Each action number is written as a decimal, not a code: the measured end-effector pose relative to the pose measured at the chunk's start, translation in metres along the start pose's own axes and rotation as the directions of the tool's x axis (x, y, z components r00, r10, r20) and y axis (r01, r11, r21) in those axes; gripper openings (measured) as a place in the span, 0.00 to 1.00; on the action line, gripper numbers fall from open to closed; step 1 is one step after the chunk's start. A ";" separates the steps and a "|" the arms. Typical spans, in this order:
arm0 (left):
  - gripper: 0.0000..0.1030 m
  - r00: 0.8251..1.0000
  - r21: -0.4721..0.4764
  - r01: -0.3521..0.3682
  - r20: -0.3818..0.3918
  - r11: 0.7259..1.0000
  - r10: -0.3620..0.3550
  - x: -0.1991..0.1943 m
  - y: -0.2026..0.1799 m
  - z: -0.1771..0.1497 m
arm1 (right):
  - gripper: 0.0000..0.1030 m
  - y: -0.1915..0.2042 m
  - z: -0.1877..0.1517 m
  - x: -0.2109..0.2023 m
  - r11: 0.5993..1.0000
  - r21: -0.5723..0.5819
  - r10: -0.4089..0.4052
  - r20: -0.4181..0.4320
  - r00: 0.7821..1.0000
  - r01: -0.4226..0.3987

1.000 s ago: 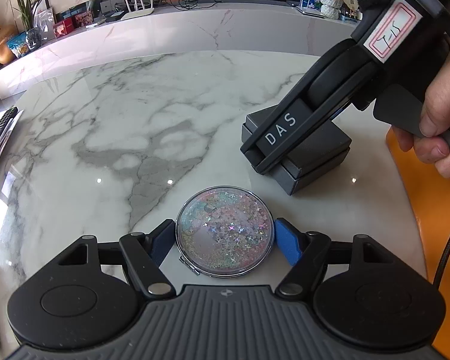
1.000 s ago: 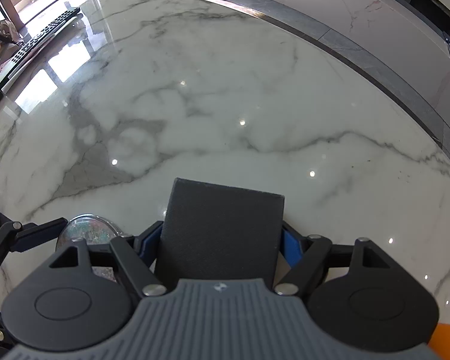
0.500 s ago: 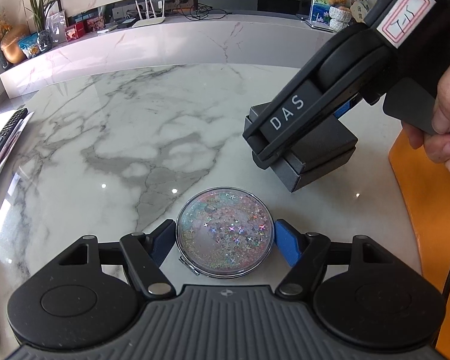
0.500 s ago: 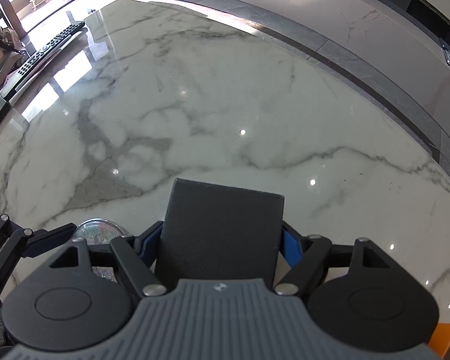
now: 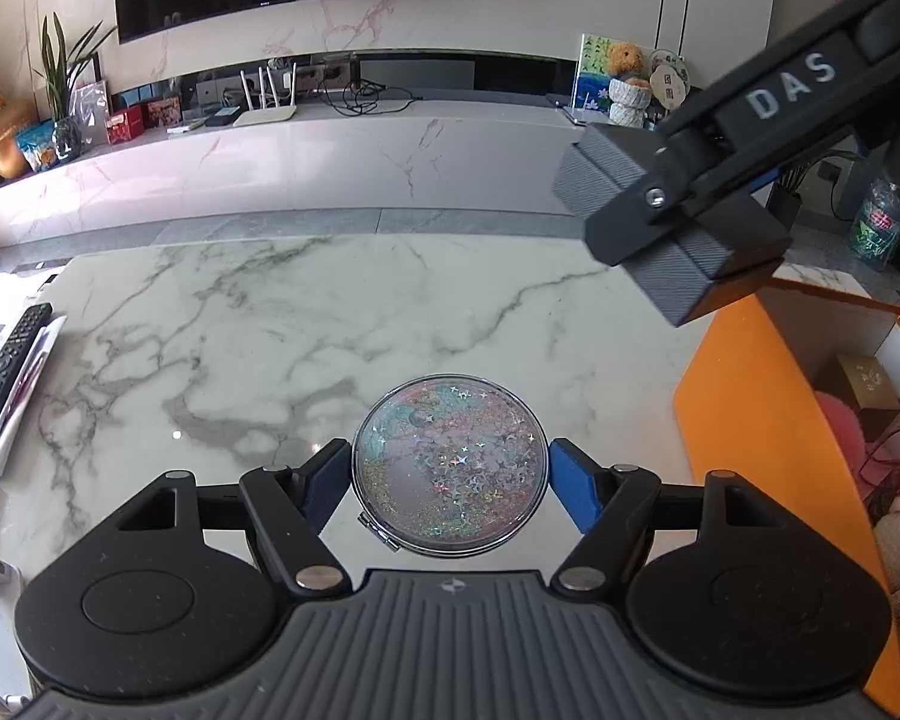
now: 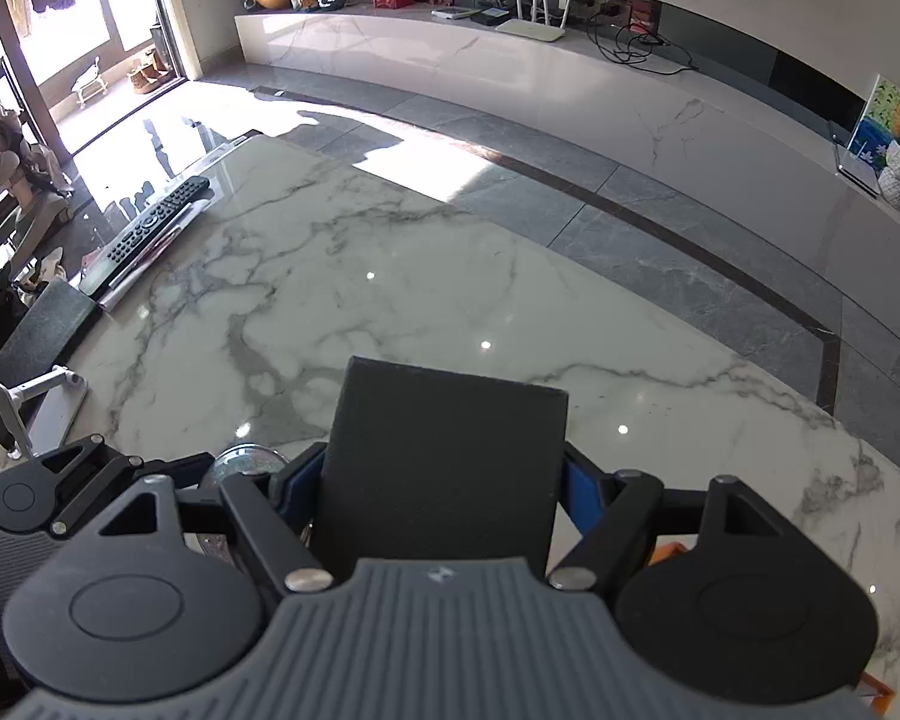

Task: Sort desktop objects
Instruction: 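Carry the compact mirror over the orange box with the left tool while the right carries the black box, then lower the compact mirror into the orange box and open the left tool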

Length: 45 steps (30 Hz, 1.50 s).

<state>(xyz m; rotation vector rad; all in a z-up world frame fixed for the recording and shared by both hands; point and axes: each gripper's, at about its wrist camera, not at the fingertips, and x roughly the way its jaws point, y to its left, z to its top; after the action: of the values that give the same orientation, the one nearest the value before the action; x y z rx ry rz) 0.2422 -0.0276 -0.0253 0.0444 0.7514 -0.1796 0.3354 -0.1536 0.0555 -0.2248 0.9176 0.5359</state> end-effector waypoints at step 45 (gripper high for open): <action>0.82 0.969 0.322 -0.015 -0.228 0.947 0.093 0.104 -0.241 0.036 | 0.76 -0.153 -0.184 -0.094 0.965 0.263 -0.016 -0.007 1.000 0.017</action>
<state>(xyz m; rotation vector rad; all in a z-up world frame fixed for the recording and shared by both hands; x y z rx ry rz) 0.2981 -0.2833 -0.0648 0.4010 0.9568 -0.2445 0.2429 -0.3898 0.0152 0.0073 0.9801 0.3929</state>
